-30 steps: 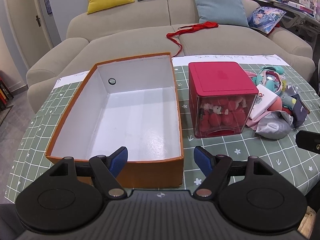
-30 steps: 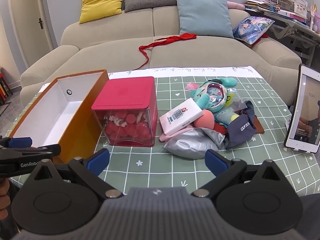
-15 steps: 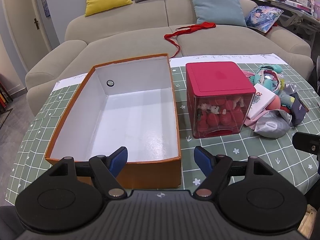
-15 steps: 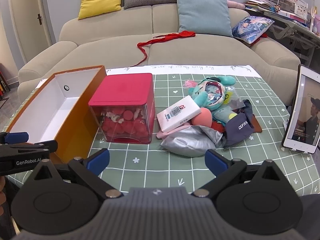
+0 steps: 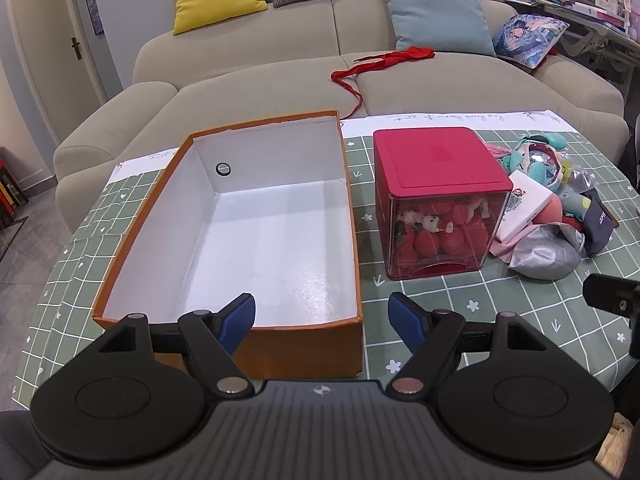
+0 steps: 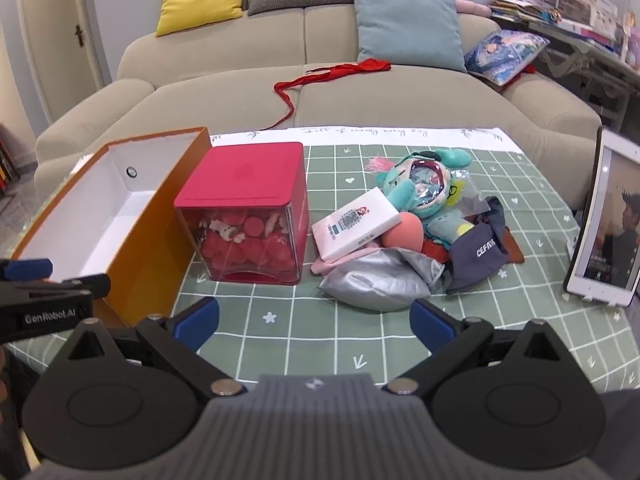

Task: Organize soft objects
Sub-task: 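Grasp the silver pouch with the left tool while the right tool grasps the navy cloth strap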

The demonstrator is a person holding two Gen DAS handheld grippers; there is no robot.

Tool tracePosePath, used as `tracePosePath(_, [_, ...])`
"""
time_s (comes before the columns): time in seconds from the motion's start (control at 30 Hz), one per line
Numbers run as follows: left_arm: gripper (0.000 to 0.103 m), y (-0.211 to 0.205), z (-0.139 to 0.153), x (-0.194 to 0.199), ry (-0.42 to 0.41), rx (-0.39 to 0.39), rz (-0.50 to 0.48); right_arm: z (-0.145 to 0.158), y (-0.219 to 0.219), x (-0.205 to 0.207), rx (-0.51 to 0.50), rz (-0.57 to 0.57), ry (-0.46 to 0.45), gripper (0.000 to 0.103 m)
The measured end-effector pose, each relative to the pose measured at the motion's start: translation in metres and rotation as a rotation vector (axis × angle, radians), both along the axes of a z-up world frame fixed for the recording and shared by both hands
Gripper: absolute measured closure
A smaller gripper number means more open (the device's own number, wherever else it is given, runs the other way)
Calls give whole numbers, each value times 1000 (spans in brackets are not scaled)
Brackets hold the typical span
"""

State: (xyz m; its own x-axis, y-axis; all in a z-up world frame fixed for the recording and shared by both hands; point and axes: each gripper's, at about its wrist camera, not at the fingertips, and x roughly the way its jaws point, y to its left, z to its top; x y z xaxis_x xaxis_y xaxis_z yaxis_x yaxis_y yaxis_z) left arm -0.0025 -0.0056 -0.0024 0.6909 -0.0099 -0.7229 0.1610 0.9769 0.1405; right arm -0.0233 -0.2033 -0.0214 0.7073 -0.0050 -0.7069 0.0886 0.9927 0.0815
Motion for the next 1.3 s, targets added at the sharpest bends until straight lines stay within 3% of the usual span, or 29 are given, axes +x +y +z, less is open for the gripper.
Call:
tracePosePath(0.2, [13, -11, 2, 0, -8, 10, -30, -9, -24, 11, 34, -17, 27, 4])
tracePosePath(0.33, [12, -31, -3, 0, 7, 39, -89, -25, -64, 29, 9, -80, 49, 3])
tracePosePath(0.43, [10, -51, -12, -3, 30, 19, -248, -47, -105, 47, 13, -129, 77, 3])
tracePosePath(0.53, [10, -72, -22, -6, 64, -14, -390, -73, -151, 64, 120, -185, 154, 3])
tracePosePath(0.67, [9, -113, -33, -14, 26, 47, -585, -95, -183, 80, 207, -190, 196, 3])
tracePosePath(0.73, [9, -136, -40, -12, 17, 78, -637, -101, -192, 88, 234, -195, 205, 3])
tracePosePath(0.9, [9, -176, -60, 0, 52, 85, -703, -123, -206, 107, 344, -190, 264, 6])
tracePosePath(1.13, [9, -203, -86, 24, 51, 187, -707, -124, -212, 120, 353, -182, 215, 9])
tracePosePath(1.3, [9, -207, -95, 36, 37, 210, -695, -121, -217, 116, 329, -216, 186, 35])
